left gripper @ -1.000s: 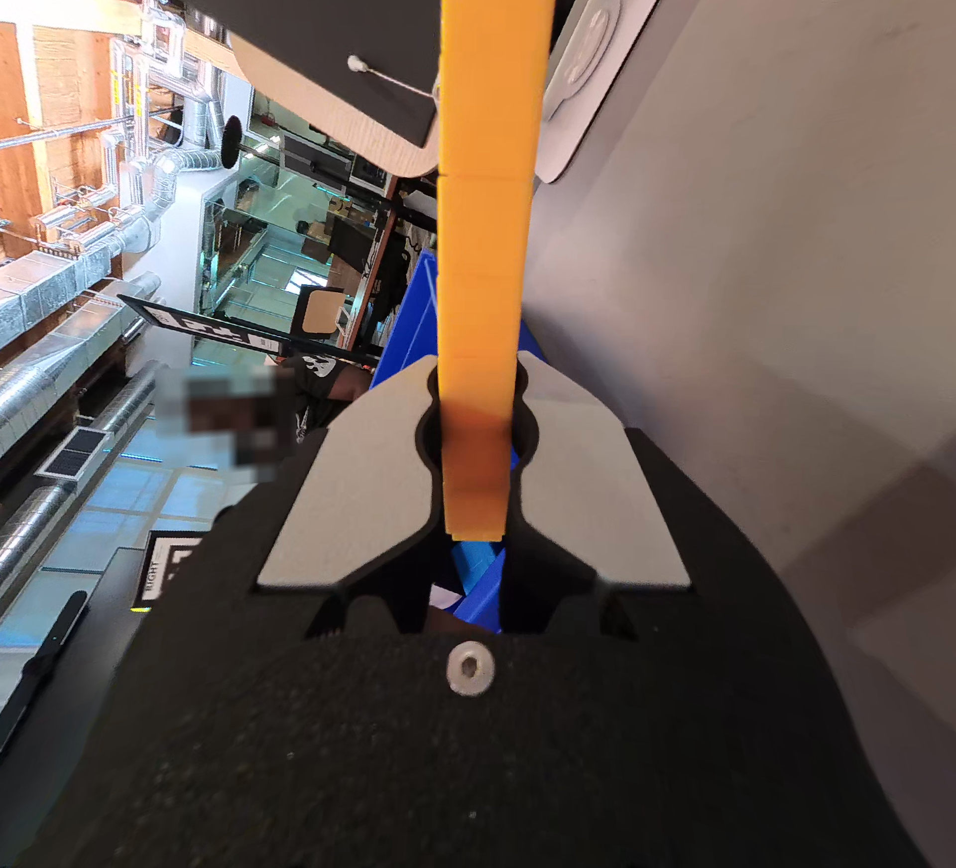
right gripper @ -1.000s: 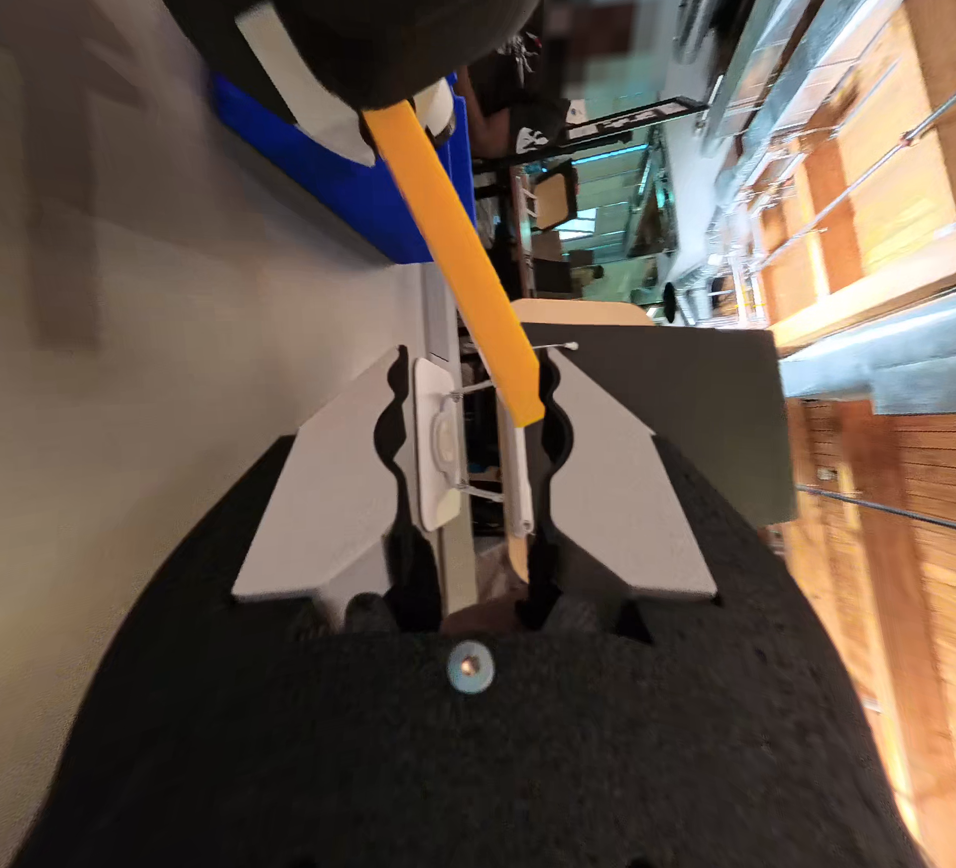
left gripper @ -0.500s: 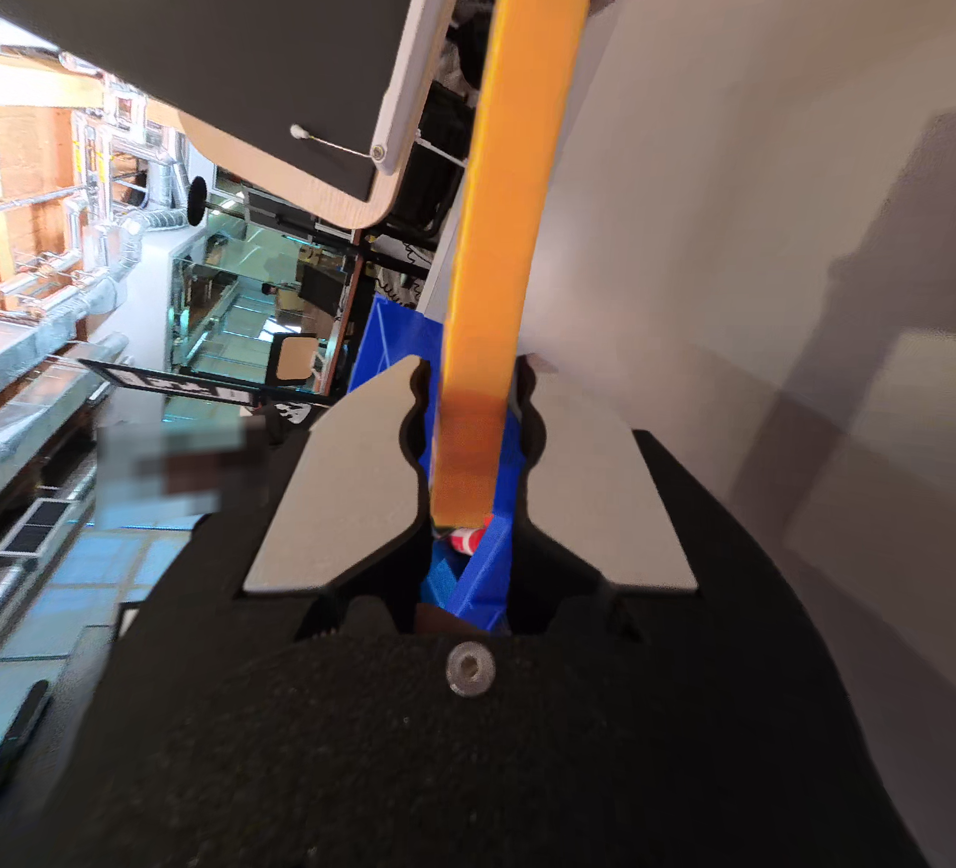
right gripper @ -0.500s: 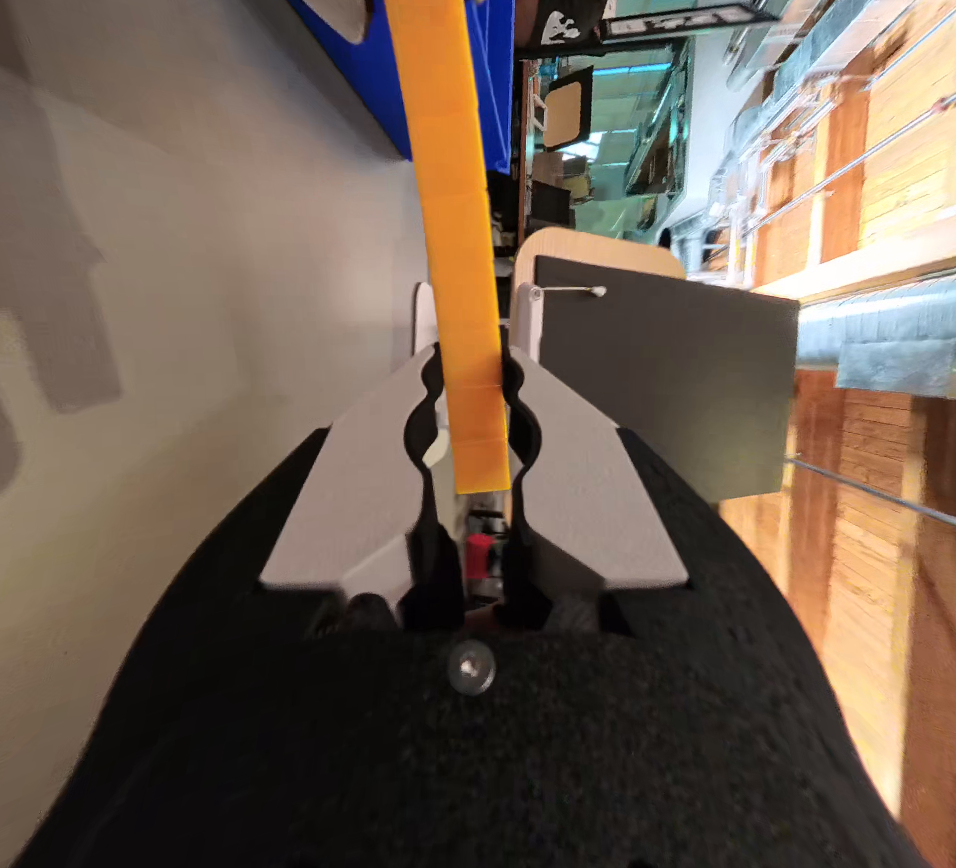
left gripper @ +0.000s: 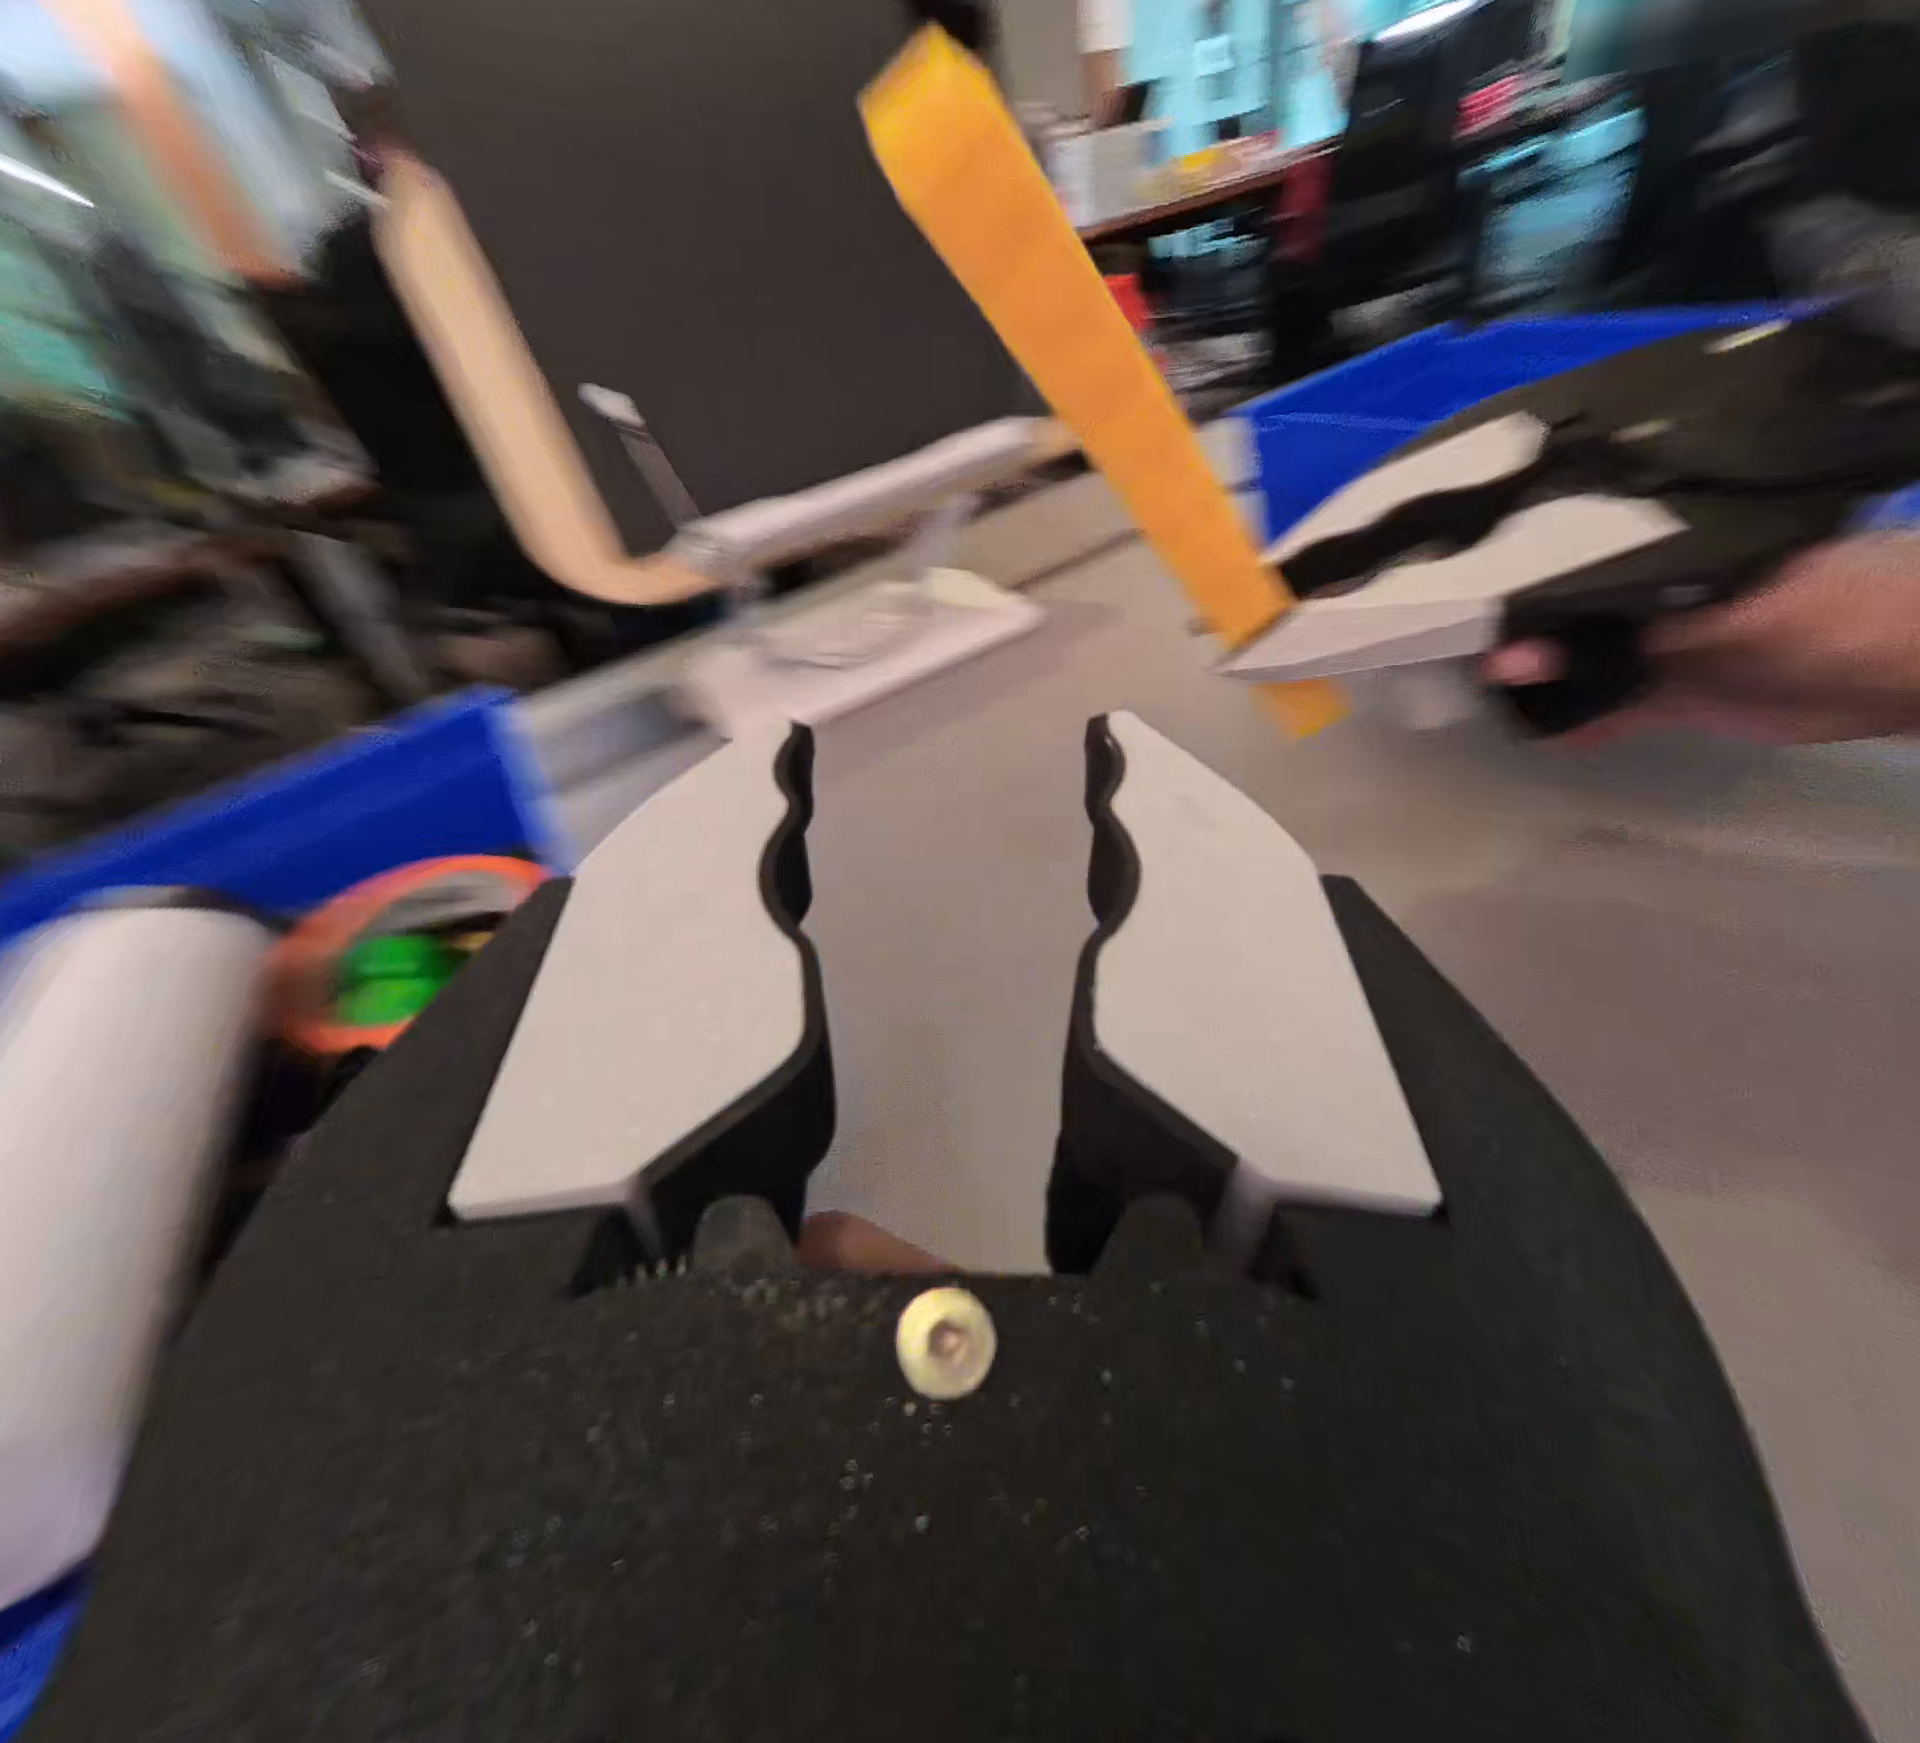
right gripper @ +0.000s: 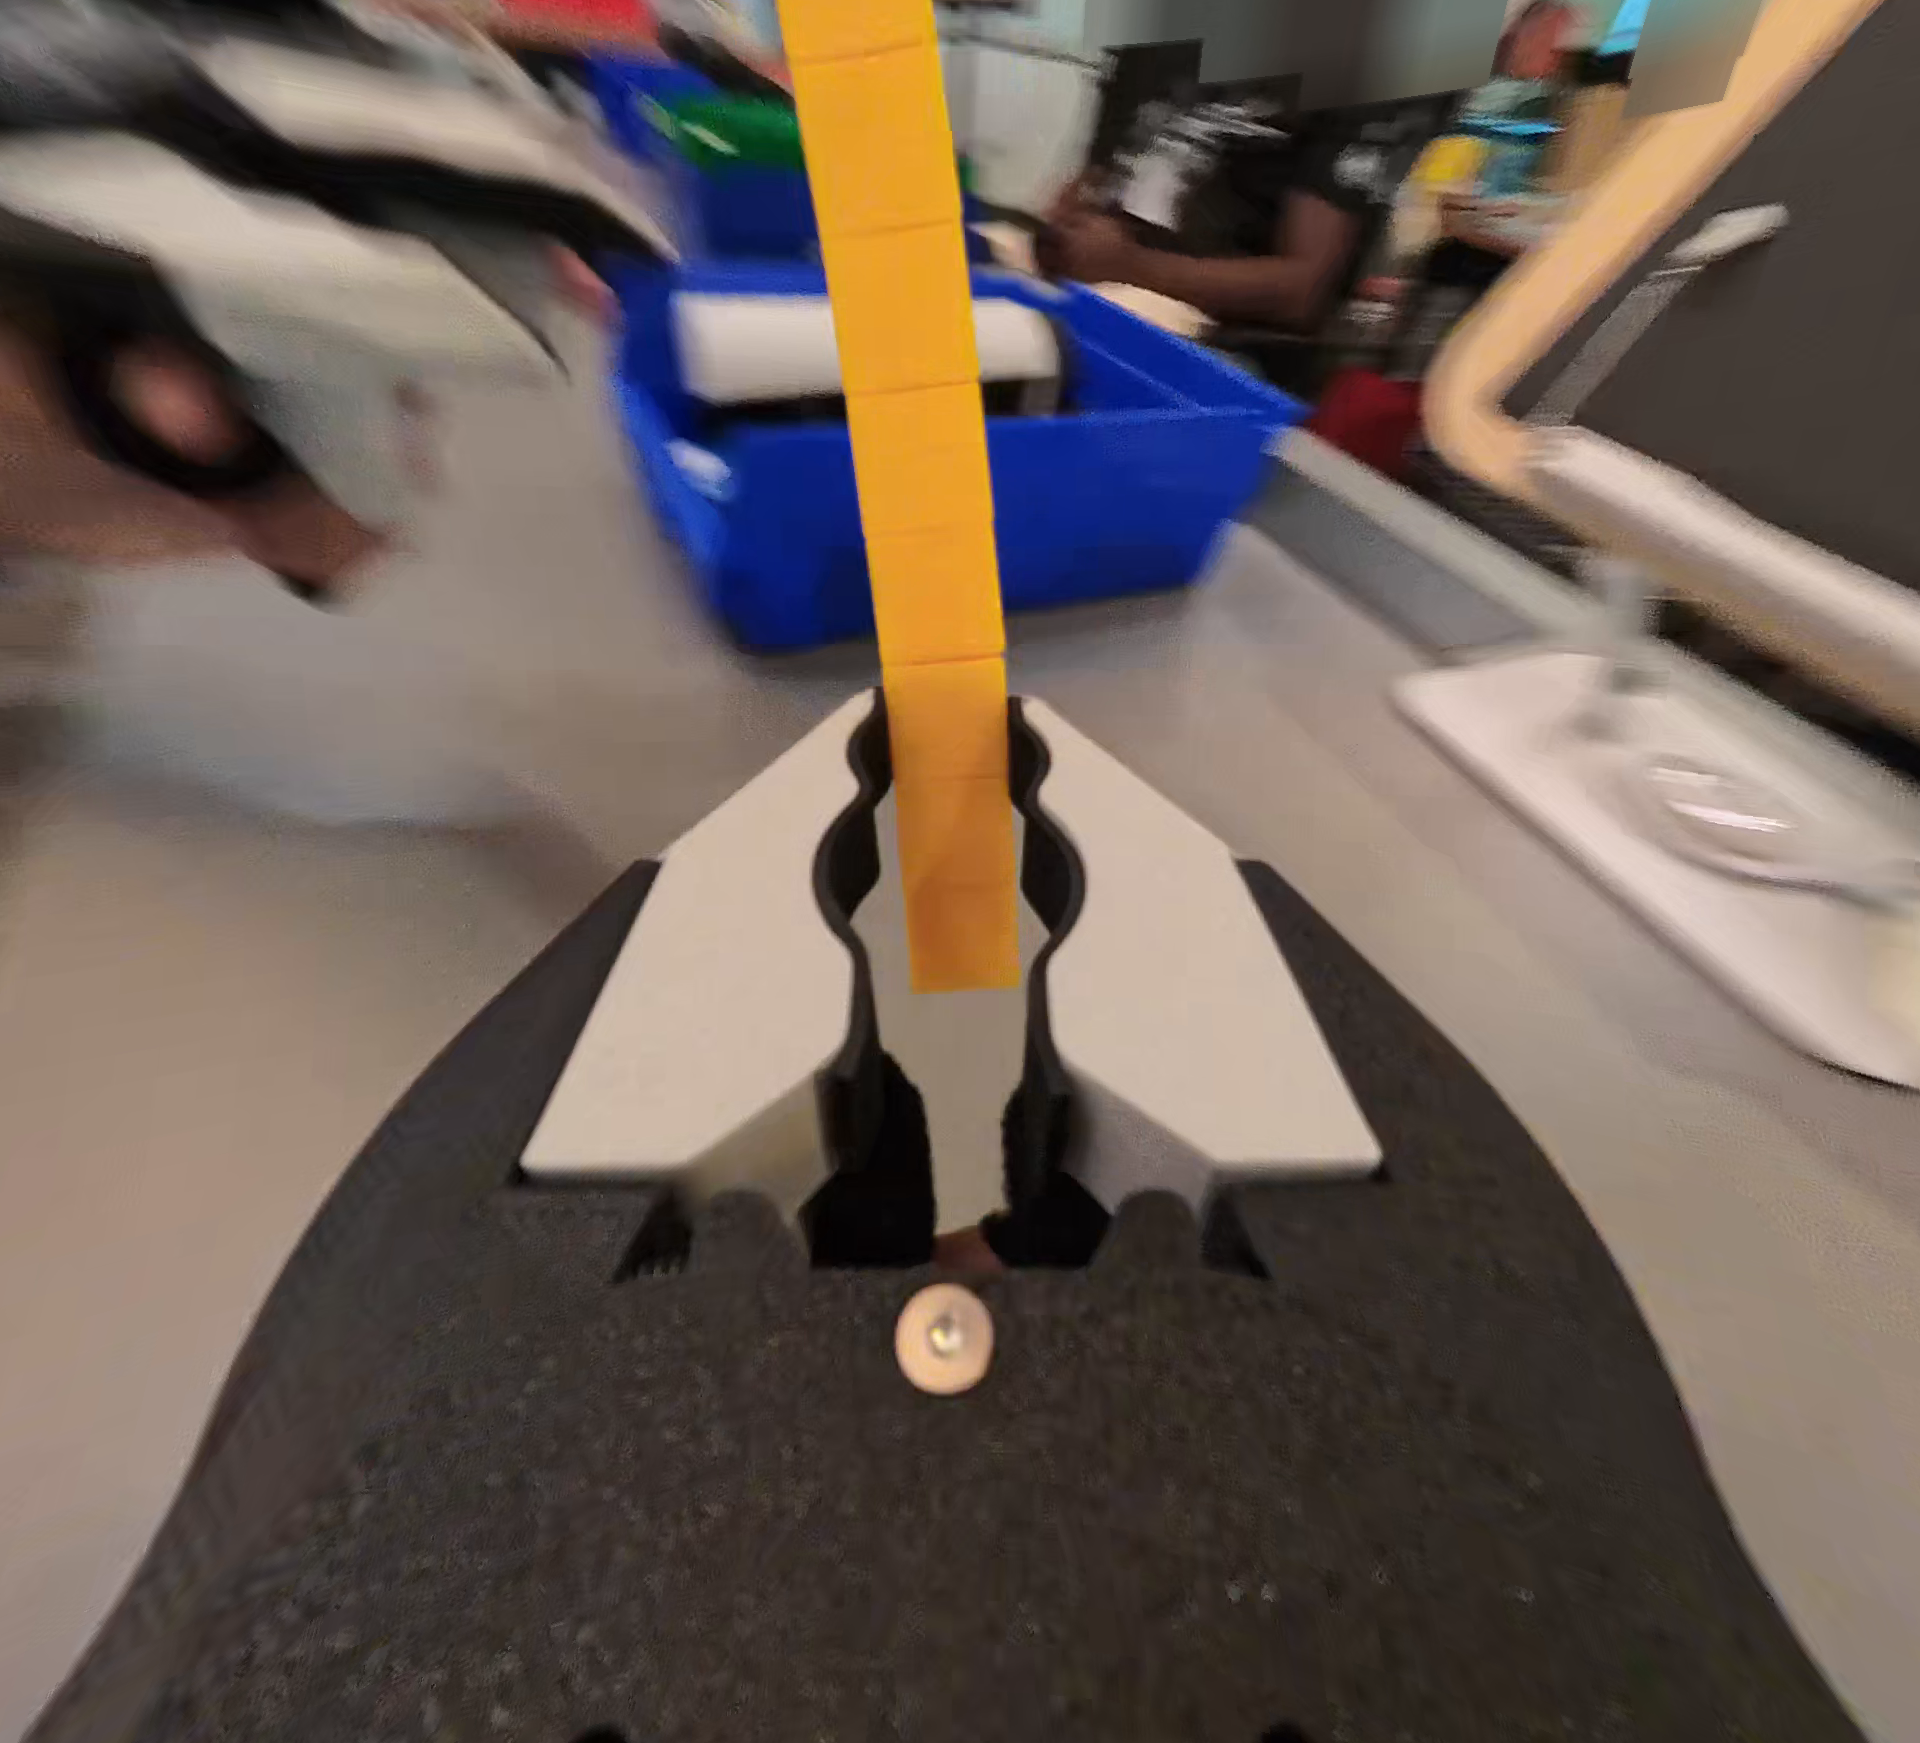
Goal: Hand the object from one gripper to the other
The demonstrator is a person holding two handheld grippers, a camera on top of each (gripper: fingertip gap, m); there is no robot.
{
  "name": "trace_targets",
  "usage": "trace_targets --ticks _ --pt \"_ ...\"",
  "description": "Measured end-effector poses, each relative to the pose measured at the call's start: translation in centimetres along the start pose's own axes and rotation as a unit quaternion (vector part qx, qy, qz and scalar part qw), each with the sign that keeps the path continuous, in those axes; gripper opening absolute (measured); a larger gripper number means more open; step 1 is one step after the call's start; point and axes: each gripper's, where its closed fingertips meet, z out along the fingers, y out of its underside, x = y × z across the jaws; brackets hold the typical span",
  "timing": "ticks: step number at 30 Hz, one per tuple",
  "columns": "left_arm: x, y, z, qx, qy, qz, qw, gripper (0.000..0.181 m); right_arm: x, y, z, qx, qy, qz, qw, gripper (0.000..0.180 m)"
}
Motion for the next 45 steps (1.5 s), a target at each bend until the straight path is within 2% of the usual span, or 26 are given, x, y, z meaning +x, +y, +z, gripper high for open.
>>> trace_targets --ticks 3,5,8,10,12,15,16,20,24,27,29,30,32,35,38,40,42,44,45 --pt "4.3 1.0 0.7 -0.018 0.162 -0.136 0.977 0.049 -4.5 -2.3 0.1 0.064 -0.143 0.110 0.982 0.021" --pt "5.1 0.5 0.6 -0.001 0.206 -0.182 0.961 0.047 -7.1 -3.3 -0.1 0.078 -0.225 0.159 0.958 0.022" --pt "6.1 -1.0 -0.6 0.039 0.271 -0.200 0.941 0.040 -9.2 -4.2 -0.2 0.094 -0.295 0.212 0.927 0.021" --pt "6.3 -1.6 -1.2 0.062 0.278 -0.183 0.941 0.038 -9.9 -4.6 0.0 0.100 -0.324 0.239 0.910 0.021" --pt "6.6 -1.9 -1.8 0.071 0.287 -0.171 0.940 0.038 -10.3 -3.7 0.9 0.077 -0.320 0.237 0.914 0.021" --pt "6.2 -1.7 -1.5 0.066 0.276 -0.176 0.943 0.038 -11.2 -4.0 1.1 0.085 -0.349 0.269 0.894 0.021" --pt "6.0 -1.7 -1.5 0.068 0.273 -0.178 0.943 0.025 -11.4 -4.1 1.2 0.085 -0.350 0.265 0.894 0.021" --pt "5.9 -1.5 -1.5 0.053 0.304 -0.215 0.927 0.022 -11.4 -3.7 1.3 0.067 -0.333 0.257 0.905 0.021" --pt "4.5 -1.2 -0.9 0.052 0.272 -0.234 0.932 0.021 -10.9 -2.5 1.3 0.048 -0.287 0.210 0.933 0.042" --pt "2.4 -1.6 -1.0 0.070 0.235 -0.265 0.932 0.021 -9.0 -1.1 2.0 0.056 -0.156 0.092 0.982 0.062" --pt "0.8 -1.9 -1.0 0.085 0.213 -0.305 0.924 0.021 -6.7 -1.2 2.5 0.071 -0.009 -0.048 0.996 0.077" --pt "0.3 -2.1 -1.0 0.092 0.206 -0.325 0.918 0.021 -5.8 -1.4 2.5 0.057 0.068 -0.132 0.987 0.074" --pt "-0.7 -2.5 -1.0 0.100 0.185 -0.345 0.915 0.021 -5.6 -3.1 2.2 0.054 0.193 -0.271 0.942 0.069" --pt "-0.9 -2.7 -0.6 0.086 0.169 -0.386 0.903 0.021 -7.8 -4.0 2.8 0.044 0.248 -0.419 0.872 0.069" --pt "-0.3 -2.3 -0.3 0.065 0.182 -0.435 0.880 0.021 -7.7 -4.6 3.4 0.024 0.305 -0.535 0.787 0.069" --pt "0.2 -1.9 -0.1 0.056 0.191 -0.452 0.869 0.021 -8.0 -5.2 3.4 0.036 0.327 -0.582 0.744 0.064" --pt "0.4 -1.7 0.0 0.049 0.197 -0.465 0.862 0.021 -7.7 -5.7 3.3 0.038 0.349 -0.611 0.709 0.044" --pt "0.5 -1.9 0.0 0.053 0.210 -0.475 0.853 0.021 -7.2 -5.9 3.1 0.042 0.362 -0.622 0.693 0.032" --pt "0.4 -1.9 0.1 0.047 0.210 -0.474 0.854 0.021 -7.2 -5.8 3.1 0.042 0.359 -0.629 0.689 0.032"
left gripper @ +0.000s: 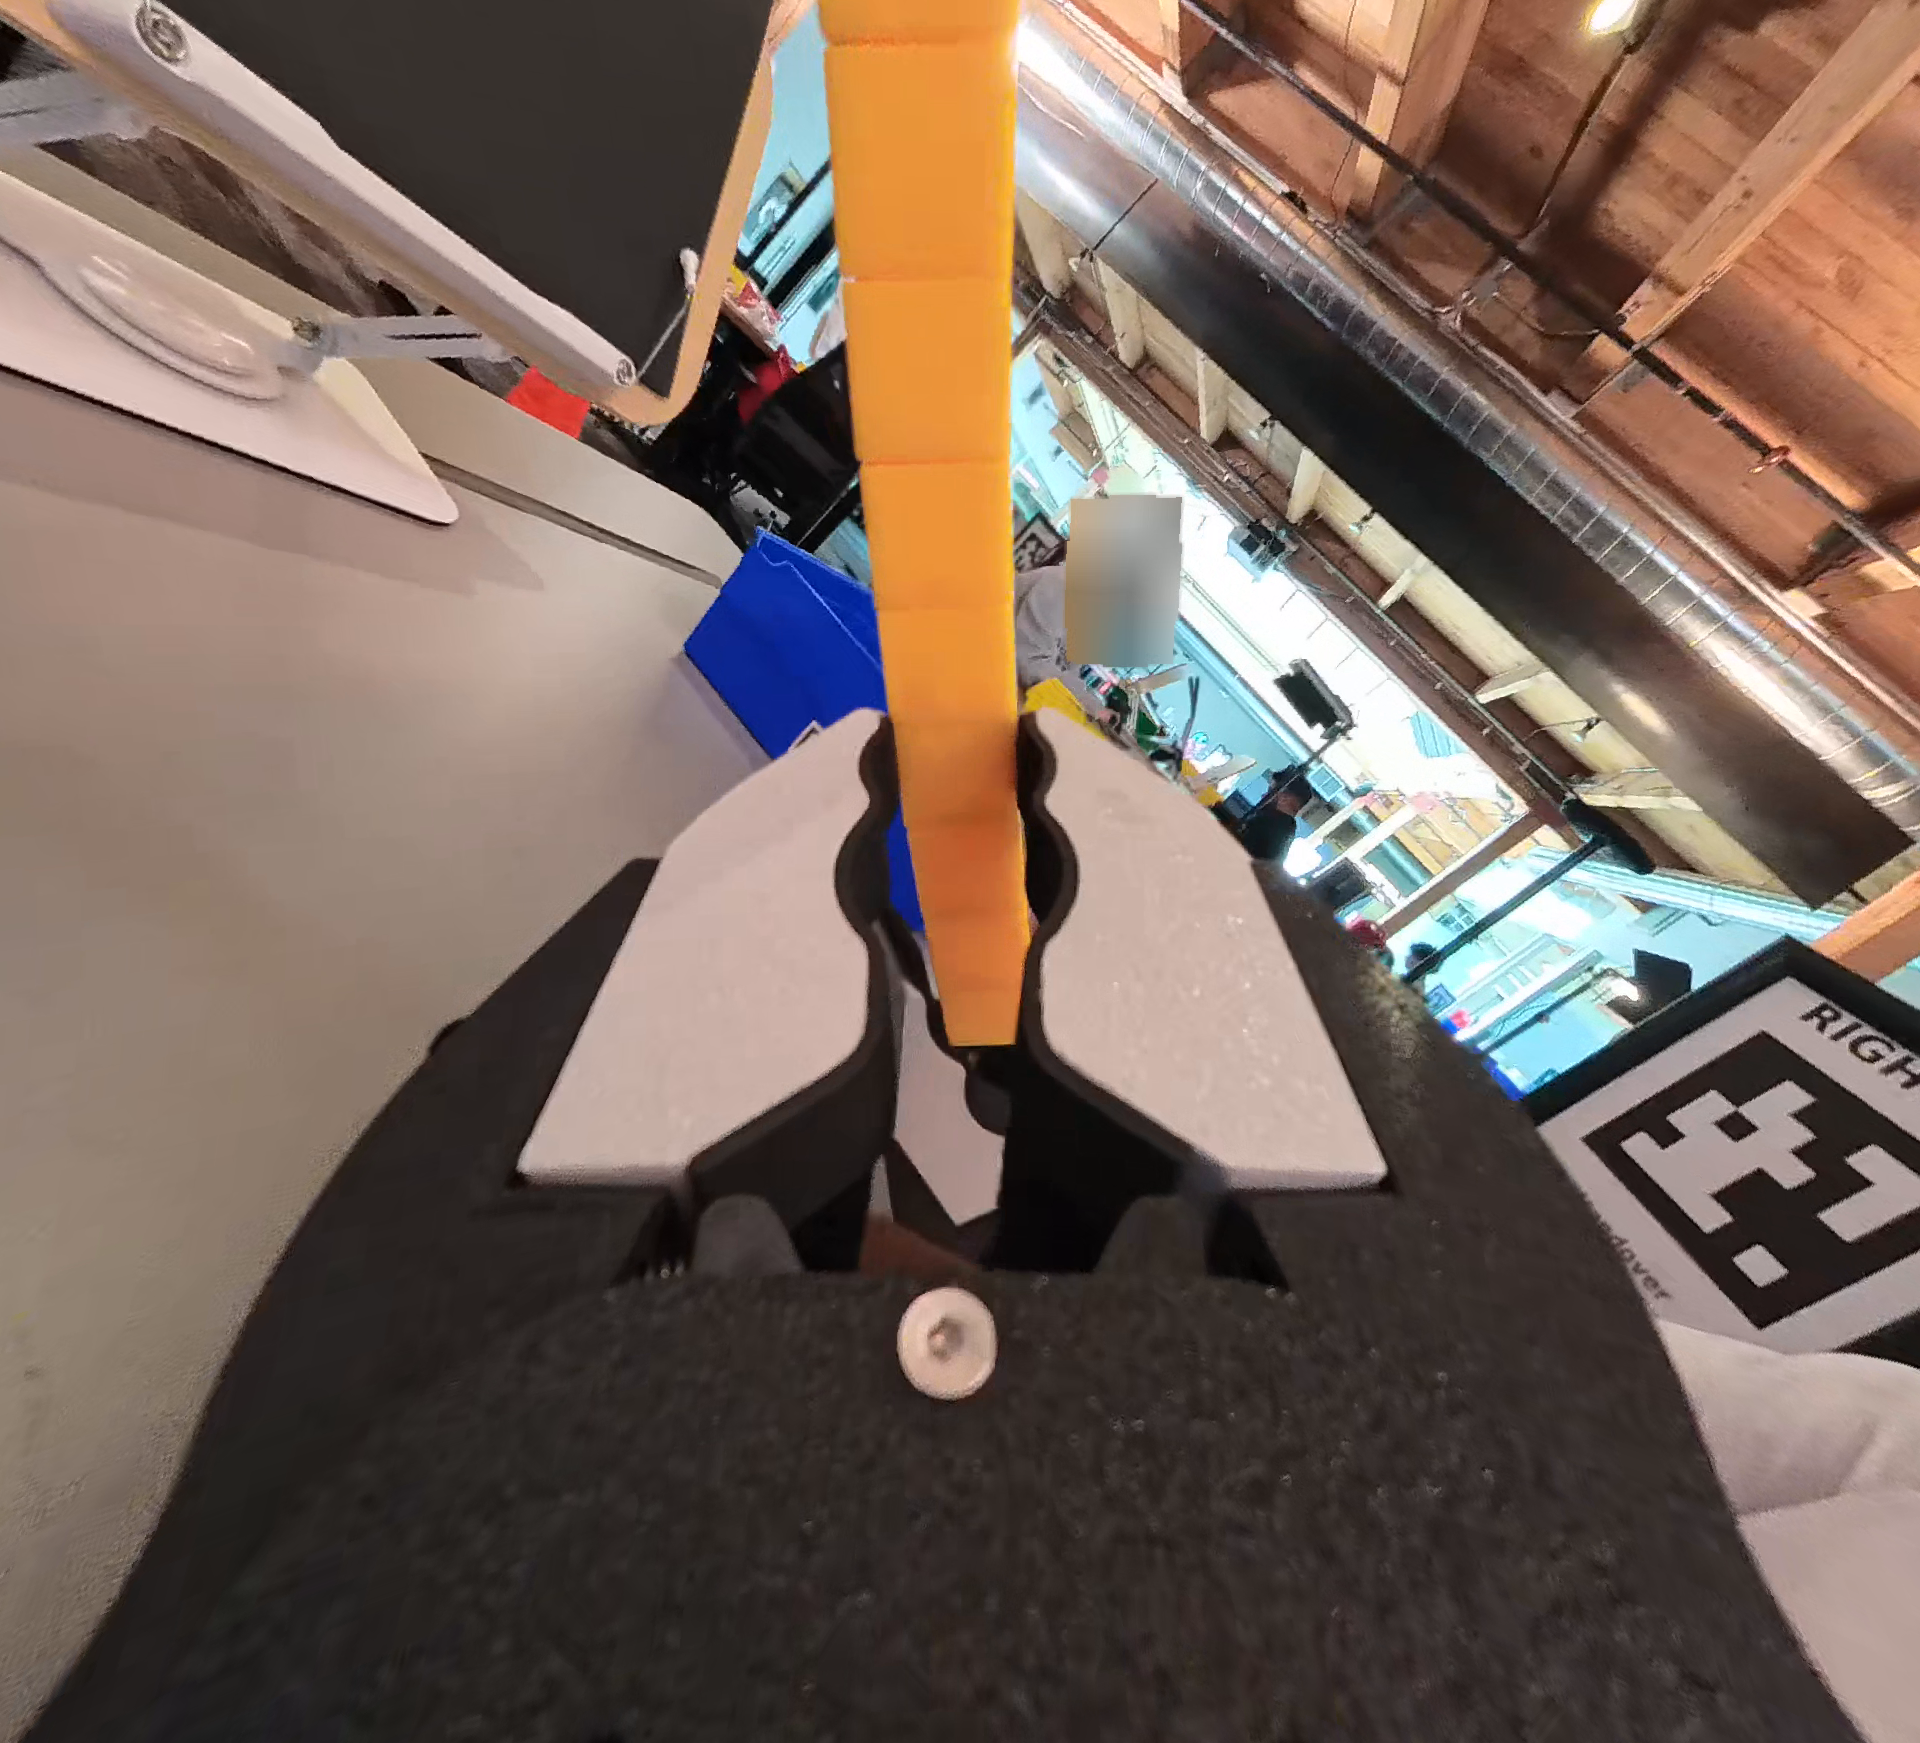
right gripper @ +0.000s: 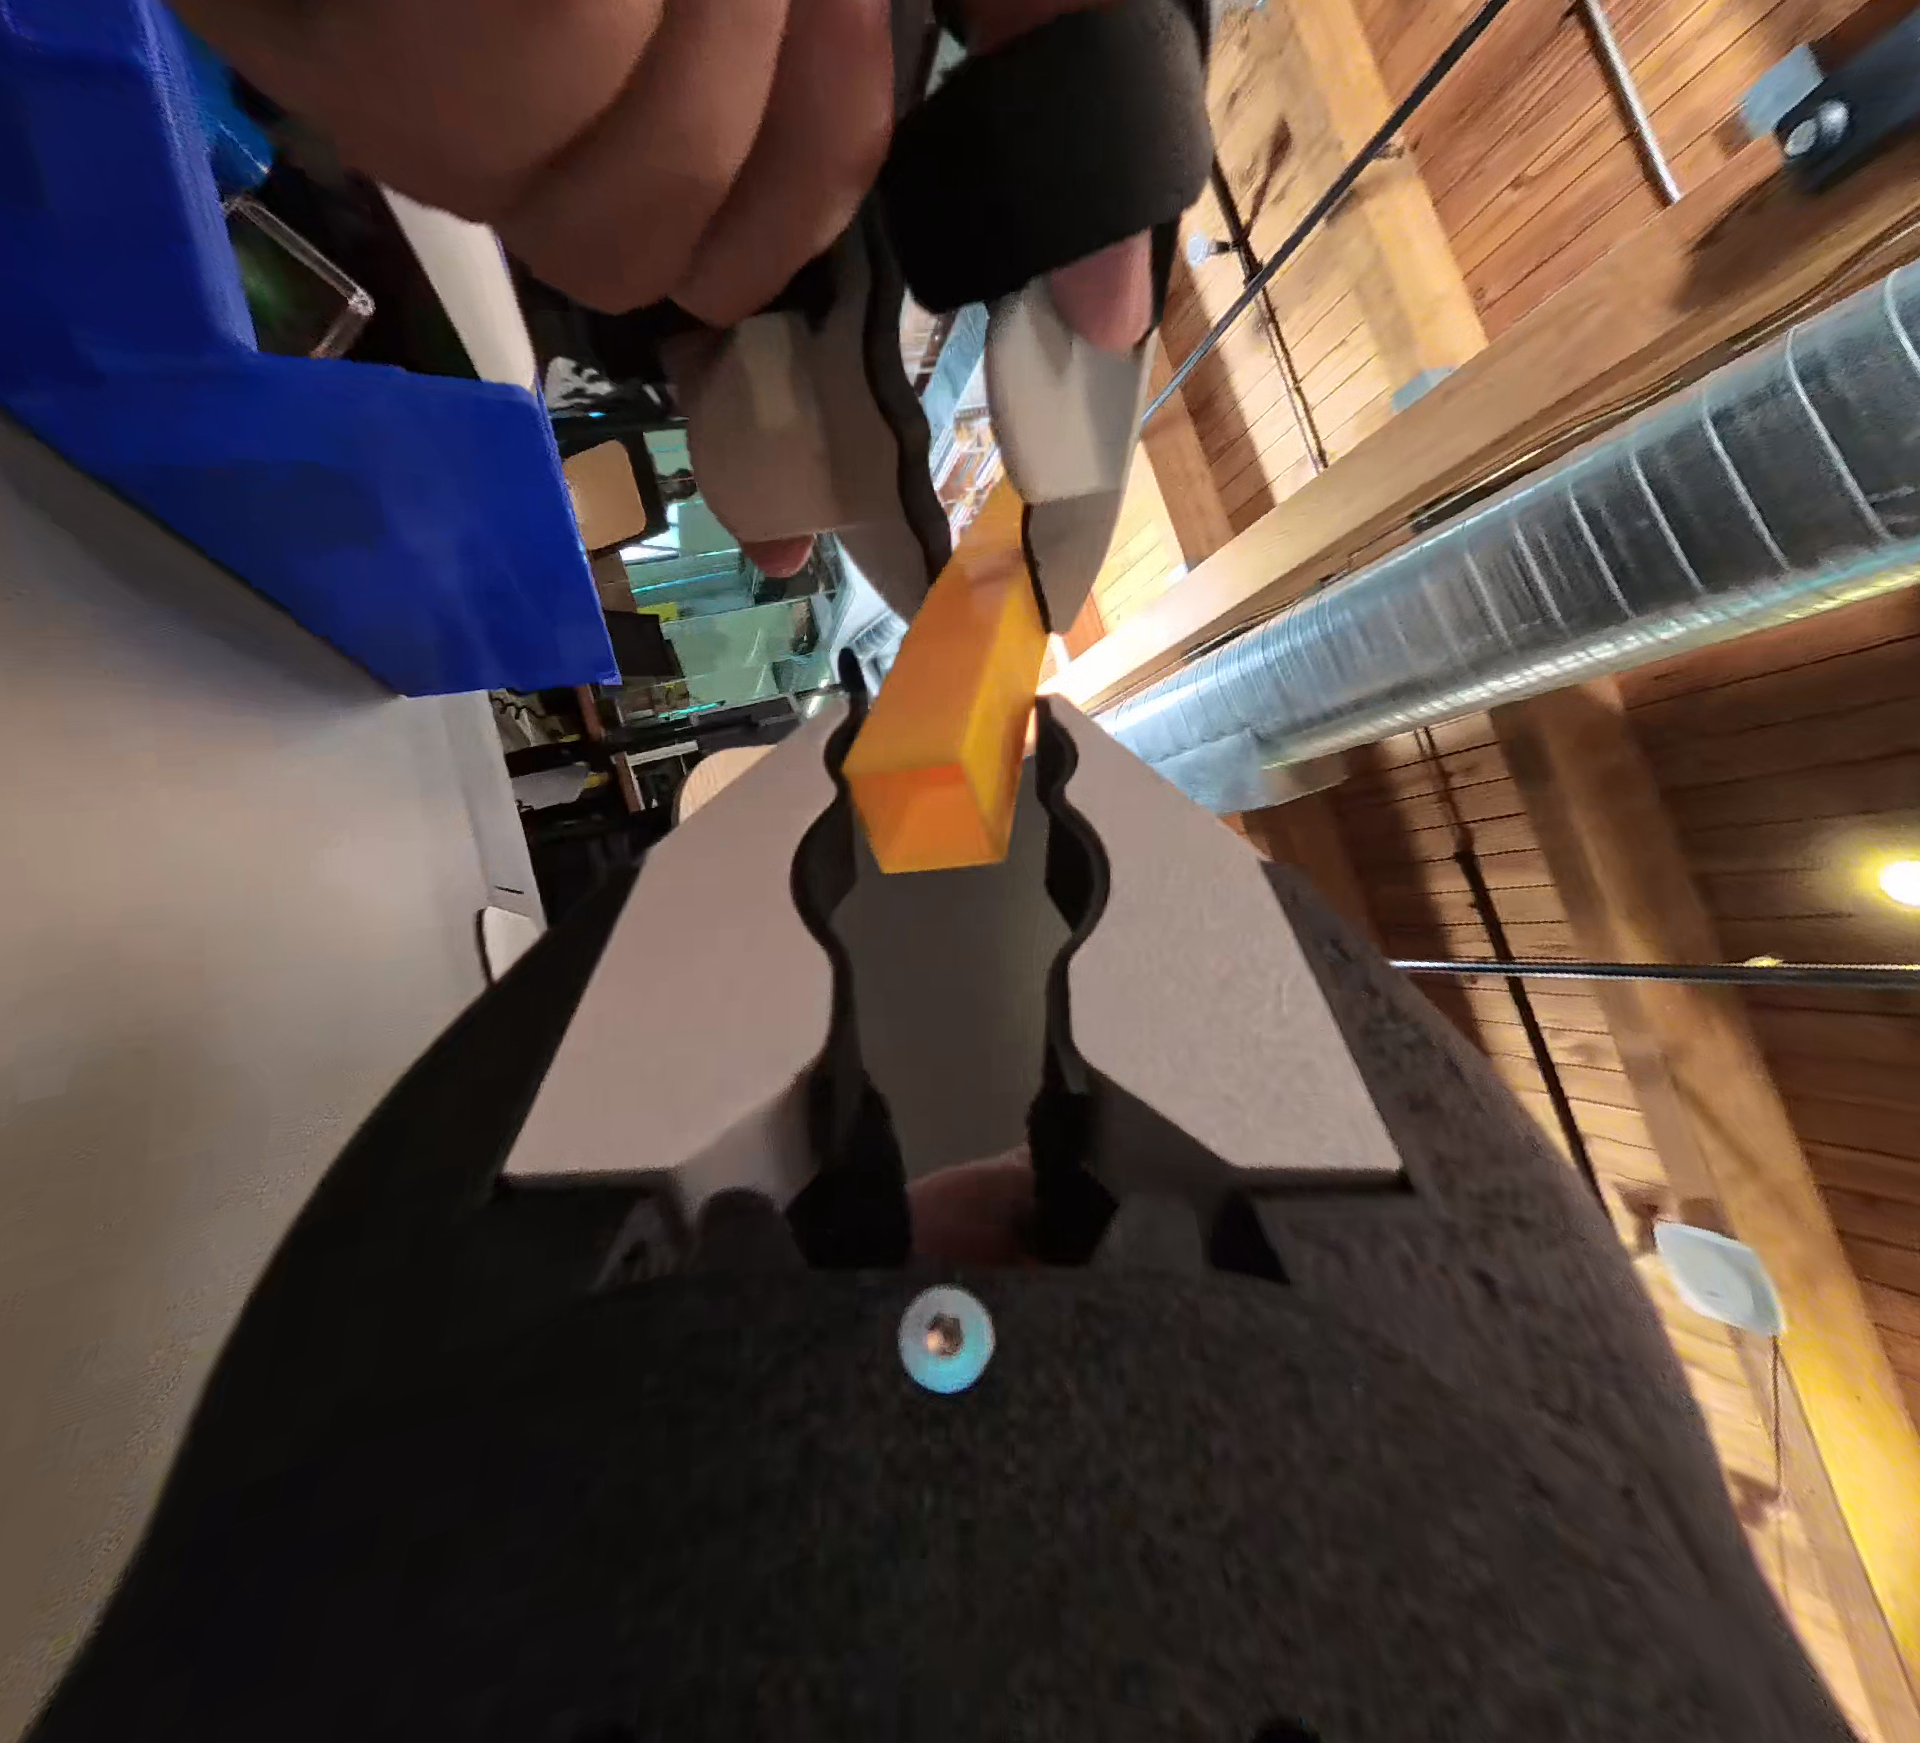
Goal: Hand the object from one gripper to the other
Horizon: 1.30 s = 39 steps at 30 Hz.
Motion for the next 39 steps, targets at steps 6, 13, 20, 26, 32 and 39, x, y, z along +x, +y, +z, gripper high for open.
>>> trace_targets --ticks 6,13,20,26,32,39 --pt "-0.2 0.4 0.2 -0.016 -0.013 -0.002 1.000 0.022 0.3 -0.7 -0.5 0.026 0.016 -0.038 0.999 0.023" --pt "-0.1 -0.3 0.0 -0.026 -0.028 0.134 0.990 0.044 2.0 1.9 -0.3 -0.010 -0.017 0.169 0.985 0.022" --pt "-0.6 0.0 -1.0 -0.044 0.026 0.134 0.990 0.047 4.7 5.6 -1.8 0.030 -0.068 0.480 0.874 0.022" --pt "-0.5 -0.8 0.5 -0.009 0.073 0.006 0.997 0.050 5.3 3.9 -1.8 0.075 -0.112 0.634 0.761 0.022" --pt "-1.5 -2.7 0.0 0.046 0.085 -0.076 0.992 0.052 3.0 0.9 -2.0 0.075 -0.136 0.549 0.821 0.022" --pt "-2.3 -3.6 -1.1 0.070 0.093 -0.108 0.987 0.026 1.3 -0.3 -2.1 0.071 -0.163 0.521 0.835 0.021"
